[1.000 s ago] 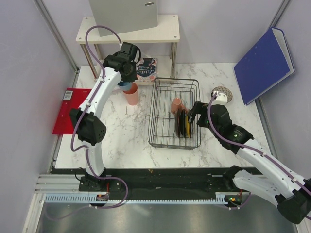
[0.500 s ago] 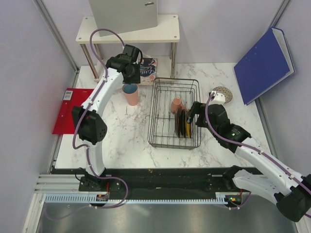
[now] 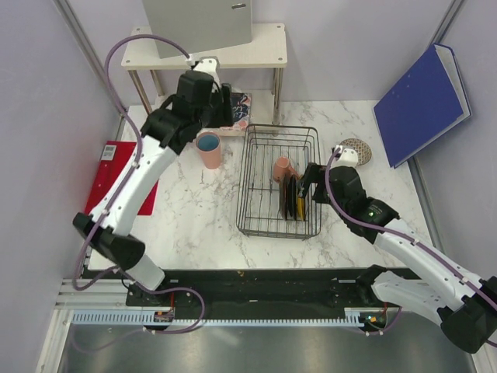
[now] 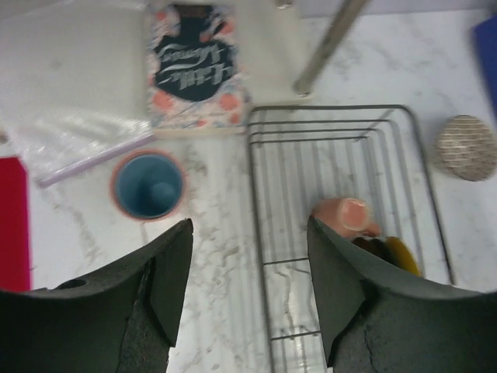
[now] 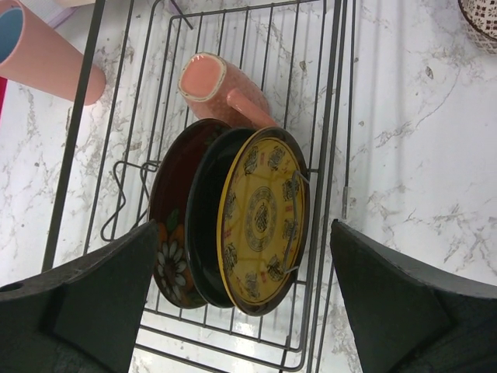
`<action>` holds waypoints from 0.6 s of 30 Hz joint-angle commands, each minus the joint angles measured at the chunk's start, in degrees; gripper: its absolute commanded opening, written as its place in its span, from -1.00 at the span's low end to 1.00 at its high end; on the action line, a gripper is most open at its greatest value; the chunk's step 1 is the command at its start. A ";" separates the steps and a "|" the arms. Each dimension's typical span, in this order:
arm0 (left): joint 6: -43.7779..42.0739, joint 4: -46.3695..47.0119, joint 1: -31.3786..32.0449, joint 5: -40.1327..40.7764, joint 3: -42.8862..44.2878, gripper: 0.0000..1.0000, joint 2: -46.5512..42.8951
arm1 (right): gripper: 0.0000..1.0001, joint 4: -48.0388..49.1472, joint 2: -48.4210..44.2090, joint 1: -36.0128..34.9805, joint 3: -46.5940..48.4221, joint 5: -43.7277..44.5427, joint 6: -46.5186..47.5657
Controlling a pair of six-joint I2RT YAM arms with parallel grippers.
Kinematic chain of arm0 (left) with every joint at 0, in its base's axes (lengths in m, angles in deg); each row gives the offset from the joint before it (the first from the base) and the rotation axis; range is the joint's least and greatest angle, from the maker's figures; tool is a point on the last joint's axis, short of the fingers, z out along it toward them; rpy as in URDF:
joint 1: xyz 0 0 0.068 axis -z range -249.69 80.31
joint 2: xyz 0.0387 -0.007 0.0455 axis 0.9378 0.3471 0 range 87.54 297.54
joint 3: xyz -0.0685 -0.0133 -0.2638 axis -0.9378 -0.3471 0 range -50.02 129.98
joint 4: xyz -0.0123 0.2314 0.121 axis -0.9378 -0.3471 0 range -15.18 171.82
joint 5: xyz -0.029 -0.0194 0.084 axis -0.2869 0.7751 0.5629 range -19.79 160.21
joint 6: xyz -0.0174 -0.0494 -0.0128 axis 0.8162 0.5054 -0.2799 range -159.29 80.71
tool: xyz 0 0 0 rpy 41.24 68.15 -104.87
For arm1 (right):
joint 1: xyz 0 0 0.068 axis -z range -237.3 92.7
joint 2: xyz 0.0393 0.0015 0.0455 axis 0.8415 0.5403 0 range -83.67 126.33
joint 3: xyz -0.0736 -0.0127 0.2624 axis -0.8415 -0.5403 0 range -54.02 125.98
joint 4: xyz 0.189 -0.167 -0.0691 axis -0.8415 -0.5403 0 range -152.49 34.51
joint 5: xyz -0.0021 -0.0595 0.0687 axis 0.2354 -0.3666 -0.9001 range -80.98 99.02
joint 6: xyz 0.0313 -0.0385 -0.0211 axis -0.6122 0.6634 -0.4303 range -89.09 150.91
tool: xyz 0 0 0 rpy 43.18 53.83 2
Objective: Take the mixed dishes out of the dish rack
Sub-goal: Pick up the cup from the dish rack.
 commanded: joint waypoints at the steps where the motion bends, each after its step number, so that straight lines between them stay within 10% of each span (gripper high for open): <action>1: -0.84 11.17 9.34 -1.49 -12.23 0.36 -6.97 | 0.96 1.82 0.91 0.10 2.81 1.93 3.41; 18: 13.75 34.48 15.33 -3.96 -64.45 0.25 -43.01 | 0.96 -2.22 33.42 0.11 30.31 3.08 14.57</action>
